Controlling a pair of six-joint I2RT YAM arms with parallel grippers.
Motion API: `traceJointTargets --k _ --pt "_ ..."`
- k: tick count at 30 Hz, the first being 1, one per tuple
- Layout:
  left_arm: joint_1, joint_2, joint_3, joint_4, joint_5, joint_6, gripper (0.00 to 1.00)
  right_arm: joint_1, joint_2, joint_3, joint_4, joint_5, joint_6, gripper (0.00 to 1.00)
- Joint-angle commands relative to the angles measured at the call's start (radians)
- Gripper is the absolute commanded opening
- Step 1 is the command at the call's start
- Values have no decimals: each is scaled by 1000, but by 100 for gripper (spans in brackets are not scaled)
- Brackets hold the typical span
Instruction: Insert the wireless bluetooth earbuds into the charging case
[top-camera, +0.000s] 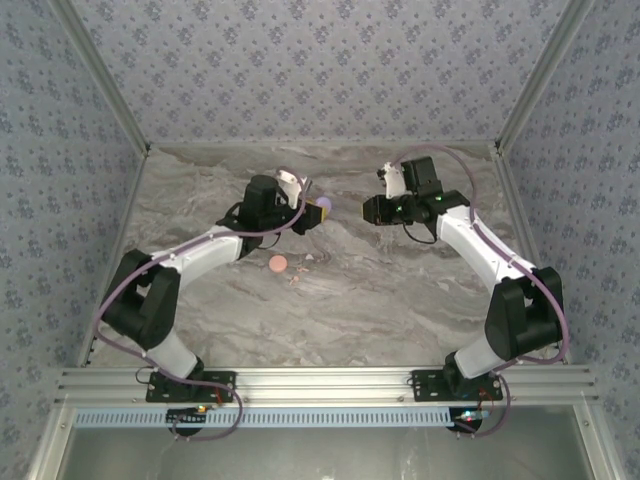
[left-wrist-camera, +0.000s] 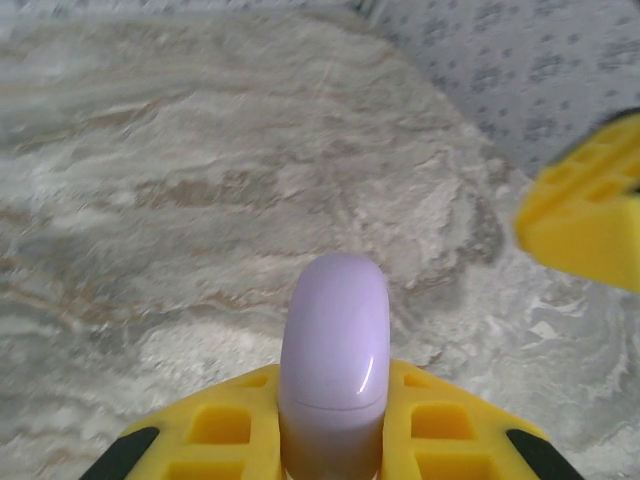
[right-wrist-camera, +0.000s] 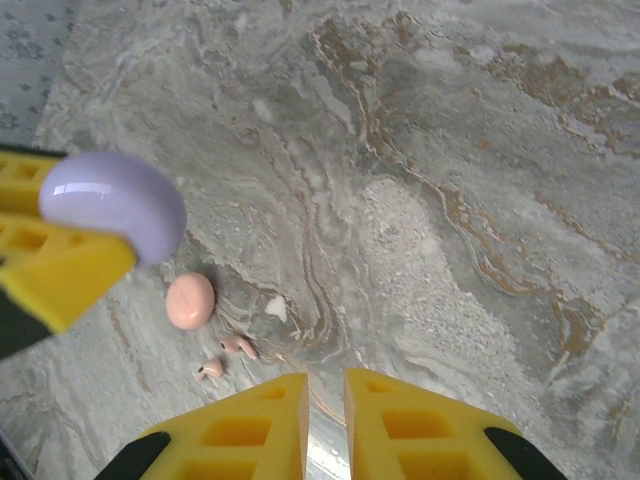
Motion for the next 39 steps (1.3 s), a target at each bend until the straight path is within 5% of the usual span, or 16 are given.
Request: traceJointTargets --k 1,25,39 --pt "17 57 98 -139 -23 -44 15 -9 -27 -20 -17 24 -15 18" --pt "109 605 724 -551 23 -116 15 -12 -47 -100 -23 40 3 19" --pt "125 766 940 -649 49 -116 15 -11 -56 -106 -43 47 -2 20"
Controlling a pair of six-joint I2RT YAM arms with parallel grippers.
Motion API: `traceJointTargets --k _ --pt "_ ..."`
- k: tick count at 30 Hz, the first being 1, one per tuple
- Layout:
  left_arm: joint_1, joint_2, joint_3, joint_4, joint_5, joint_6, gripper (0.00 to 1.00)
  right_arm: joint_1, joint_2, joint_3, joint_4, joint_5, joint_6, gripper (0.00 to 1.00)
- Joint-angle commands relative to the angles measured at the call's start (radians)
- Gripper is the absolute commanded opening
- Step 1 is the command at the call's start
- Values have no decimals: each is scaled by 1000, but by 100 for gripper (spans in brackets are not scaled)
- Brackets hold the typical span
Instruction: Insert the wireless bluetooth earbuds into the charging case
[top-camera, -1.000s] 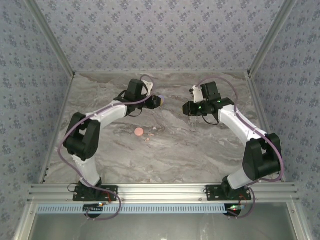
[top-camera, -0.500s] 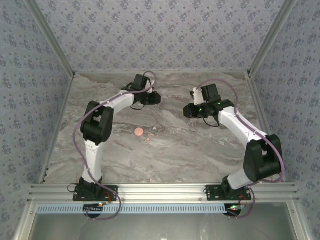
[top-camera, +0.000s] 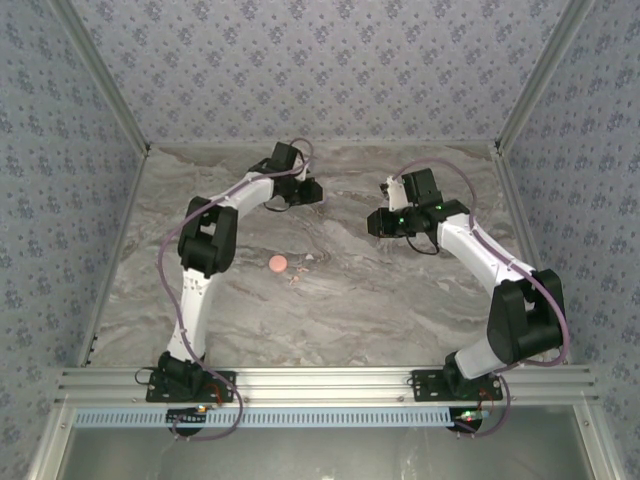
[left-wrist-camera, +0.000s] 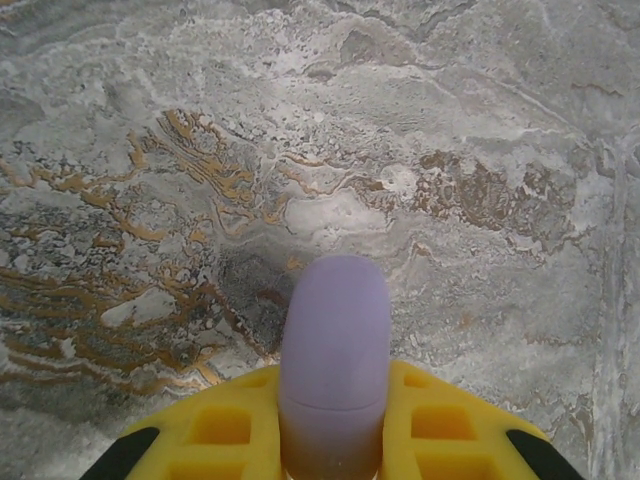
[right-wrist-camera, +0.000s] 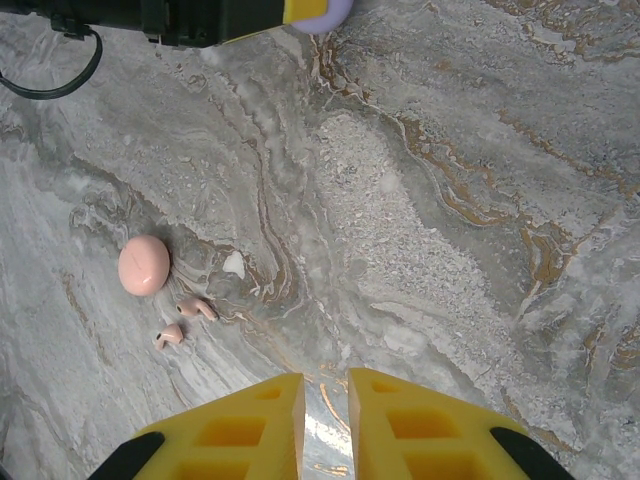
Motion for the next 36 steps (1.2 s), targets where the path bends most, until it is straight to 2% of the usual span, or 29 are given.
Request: traceJointTargets --k 1,6,9,18,20,24,30,36 --pt "2 30 68 -56 15 -1 15 -7 -30 -10 -36 17 -2 20" --pt "7 70 121 -94 6 -1 16 -7 -31 -7 -46 19 -1 20" --pt "10 93 158 -125 -8 6 20 -7 -35 -8 -52 24 -2 21" --pt "16 143 270 -198 -70 22 41 -7 -44 -4 -69 35 -5 22" --pt "16 140 293 -217 -90 41 49 -7 -45 -4 -70 35 -8 22" --pt "17 126 335 -272 -149 95 57 -7 -47 -7 -70 36 -7 23" --pt "18 -13 260 -302 -264 146 58 -7 -47 -13 -70 46 -10 24" --pt "13 -240 38 -253 -377 155 56 -9 -47 -12 -73 62 -18 25"
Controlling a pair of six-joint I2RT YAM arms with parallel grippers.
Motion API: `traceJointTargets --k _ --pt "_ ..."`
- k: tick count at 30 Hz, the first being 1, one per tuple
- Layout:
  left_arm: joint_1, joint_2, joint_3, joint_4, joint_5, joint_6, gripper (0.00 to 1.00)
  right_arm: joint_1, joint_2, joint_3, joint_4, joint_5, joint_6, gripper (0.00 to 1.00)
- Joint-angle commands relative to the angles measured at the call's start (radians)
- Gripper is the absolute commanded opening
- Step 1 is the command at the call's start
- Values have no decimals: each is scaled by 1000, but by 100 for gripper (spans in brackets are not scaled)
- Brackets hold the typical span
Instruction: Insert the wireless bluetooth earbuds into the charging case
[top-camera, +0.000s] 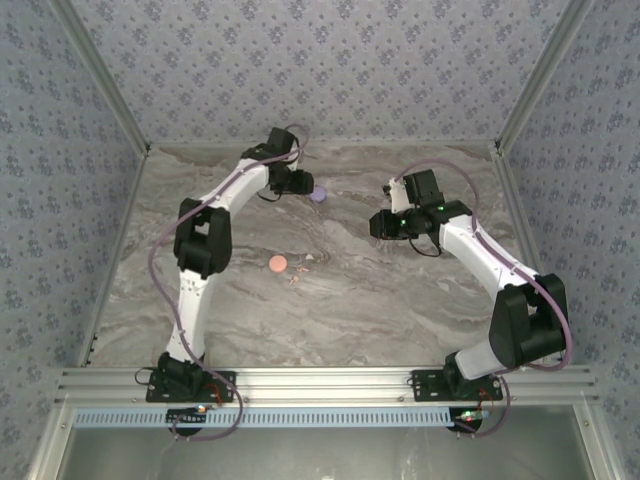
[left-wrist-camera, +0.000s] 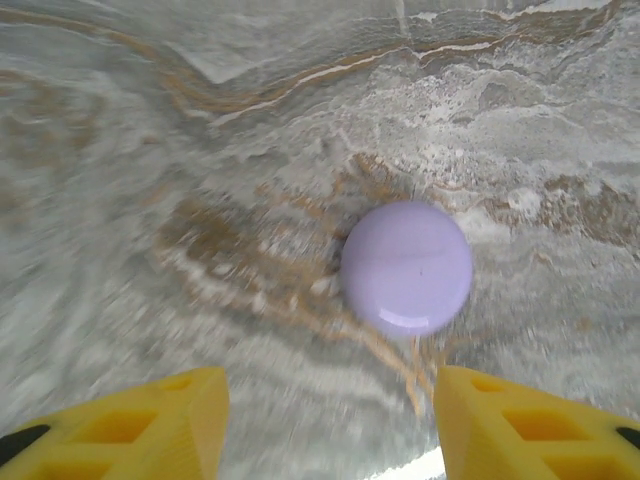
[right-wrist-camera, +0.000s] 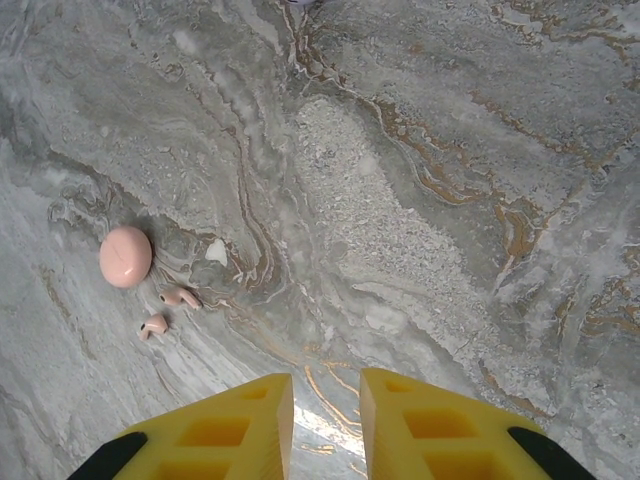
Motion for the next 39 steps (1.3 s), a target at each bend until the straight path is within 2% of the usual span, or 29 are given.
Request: traceJointTargets --k 1,8,10,17,26,39 --pt "-1 -194 -122 27 -96 18 56 -8 -24 -10 -26 25 -17 26" --pt "-7 -396 -395 2 -144 -16 60 -11 -24 -6 -33 45 -20 27" --pt "-14 -445 -470 -6 -148 -27 64 -14 -24 -4 -36 49 -23 28" --pt "-87 -543 -624 -86 -244 -41 72 -20 -22 -2 -47 52 -30 30" --pt "-144 -529 -681 -141 -249 -34 79 -22 -25 -2 -60 54 -32 32" --pt "-152 -425 -660 -186 -180 19 79 -22 -31 -10 -63 65 -32 33"
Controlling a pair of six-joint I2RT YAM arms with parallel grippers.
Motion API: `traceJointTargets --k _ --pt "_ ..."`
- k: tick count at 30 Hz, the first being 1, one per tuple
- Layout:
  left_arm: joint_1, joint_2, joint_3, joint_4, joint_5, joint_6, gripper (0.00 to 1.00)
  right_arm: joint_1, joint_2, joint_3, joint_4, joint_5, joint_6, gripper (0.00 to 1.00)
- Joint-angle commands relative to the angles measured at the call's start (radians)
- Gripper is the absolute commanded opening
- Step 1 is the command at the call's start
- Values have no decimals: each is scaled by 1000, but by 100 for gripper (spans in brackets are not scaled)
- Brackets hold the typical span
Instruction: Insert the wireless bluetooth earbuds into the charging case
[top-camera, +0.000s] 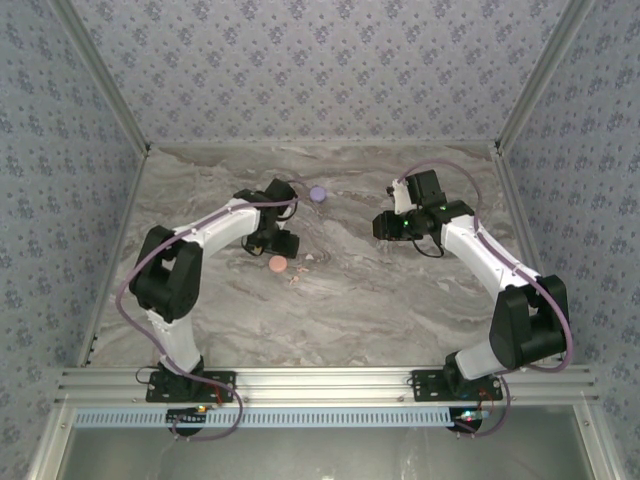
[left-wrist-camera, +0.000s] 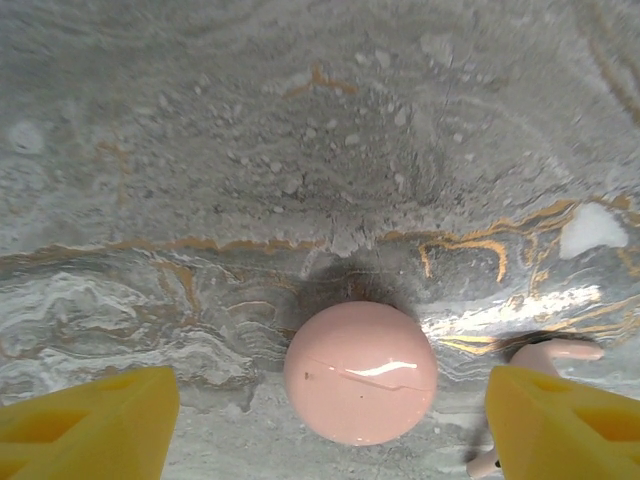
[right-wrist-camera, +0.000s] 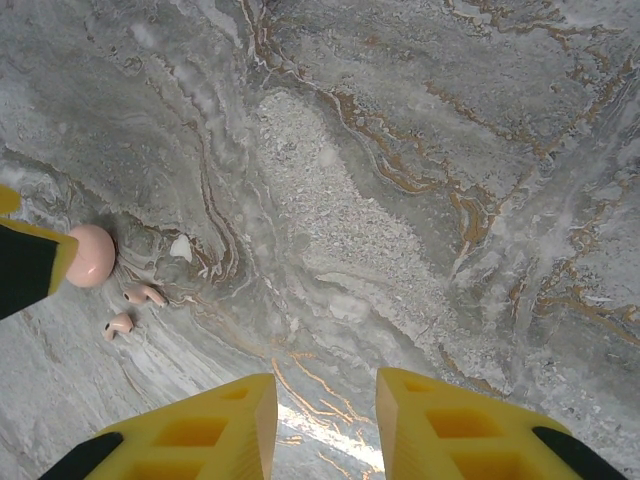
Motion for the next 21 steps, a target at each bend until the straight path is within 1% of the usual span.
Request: traceJointTargets --k 1,10,21 --pt "-11 29 15 -50 27 26 80 -8 -26 -9 -29 20 -13 33" --pt "-20 83 21 -70 64 48 77 -10 -24 -9 -34 24 -13 34" --pt "-20 153 49 -72 72 44 67 -11 -25 -14 -34 26 -13 34"
